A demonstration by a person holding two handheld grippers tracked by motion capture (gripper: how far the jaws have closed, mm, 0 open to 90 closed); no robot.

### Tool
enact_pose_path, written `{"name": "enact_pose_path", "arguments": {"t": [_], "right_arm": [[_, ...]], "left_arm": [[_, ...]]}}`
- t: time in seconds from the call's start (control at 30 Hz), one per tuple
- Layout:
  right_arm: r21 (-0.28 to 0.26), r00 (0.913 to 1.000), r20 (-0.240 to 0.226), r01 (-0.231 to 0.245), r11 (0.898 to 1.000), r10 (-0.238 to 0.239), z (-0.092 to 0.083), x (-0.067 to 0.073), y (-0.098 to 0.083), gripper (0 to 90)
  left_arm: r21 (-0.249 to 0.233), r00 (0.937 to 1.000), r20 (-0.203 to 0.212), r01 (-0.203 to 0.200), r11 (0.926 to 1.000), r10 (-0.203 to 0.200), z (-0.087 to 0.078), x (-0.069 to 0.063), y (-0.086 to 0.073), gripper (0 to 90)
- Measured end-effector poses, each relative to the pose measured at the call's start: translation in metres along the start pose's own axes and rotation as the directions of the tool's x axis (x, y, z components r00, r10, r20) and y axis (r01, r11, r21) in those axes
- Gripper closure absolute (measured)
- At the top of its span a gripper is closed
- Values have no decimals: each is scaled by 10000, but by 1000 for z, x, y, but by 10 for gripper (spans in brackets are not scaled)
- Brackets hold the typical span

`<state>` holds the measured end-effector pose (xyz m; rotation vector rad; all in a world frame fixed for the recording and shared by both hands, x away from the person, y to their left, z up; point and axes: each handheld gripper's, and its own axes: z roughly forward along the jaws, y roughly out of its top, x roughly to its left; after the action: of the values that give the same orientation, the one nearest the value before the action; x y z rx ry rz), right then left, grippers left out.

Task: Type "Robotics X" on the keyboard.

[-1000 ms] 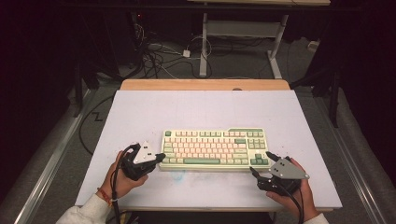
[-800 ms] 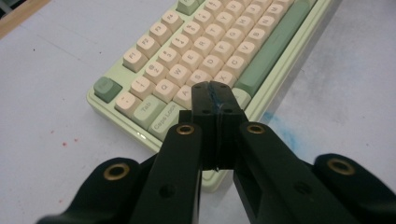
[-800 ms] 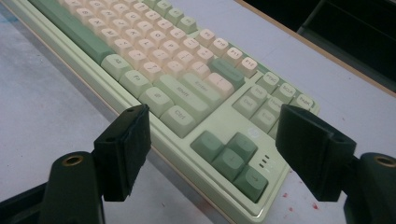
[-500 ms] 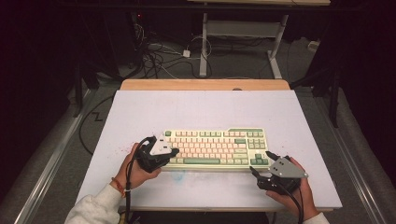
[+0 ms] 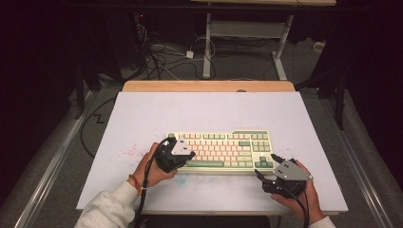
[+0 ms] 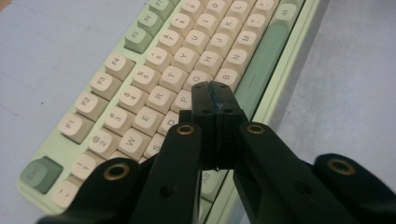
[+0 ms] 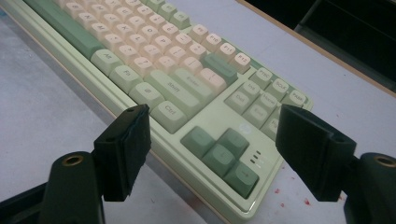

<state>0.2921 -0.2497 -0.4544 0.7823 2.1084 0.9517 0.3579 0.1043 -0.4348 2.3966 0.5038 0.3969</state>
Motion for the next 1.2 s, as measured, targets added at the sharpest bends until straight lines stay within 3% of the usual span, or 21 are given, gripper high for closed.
{"name": "enact_pose_path", "arguments": {"t": [0.2, 0.37, 0.6, 1.07, 1.2], "right_arm": [[98, 10000, -54, -61, 9999, 62, 2, -2, -2, 267], [152, 10000, -90, 7, 9999, -5, 1, -2, -3, 267], [216, 9996, -258, 102, 9997, -96, 2, 0, -4, 267], [340, 9989, -439, 165, 9993, -150, 1, 2, -6, 268], [464, 9984, -534, 223, 9987, -198, 3, 3, -6, 268]], "left_arm": [[347, 9998, 179, -59, 9994, 53, 15, 4, 4, 875], [557, 9999, 79, -142, 9983, 137, 20, 2, 4, 874], [626, 10000, 22, -21, 9980, 20, 22, 7, 0, 874], [728, 9992, -179, -330, 9968, 344, 21, 2, 1, 873], [914, 9994, -46, -346, 9952, 351, 24, 2, 1, 875]]}}
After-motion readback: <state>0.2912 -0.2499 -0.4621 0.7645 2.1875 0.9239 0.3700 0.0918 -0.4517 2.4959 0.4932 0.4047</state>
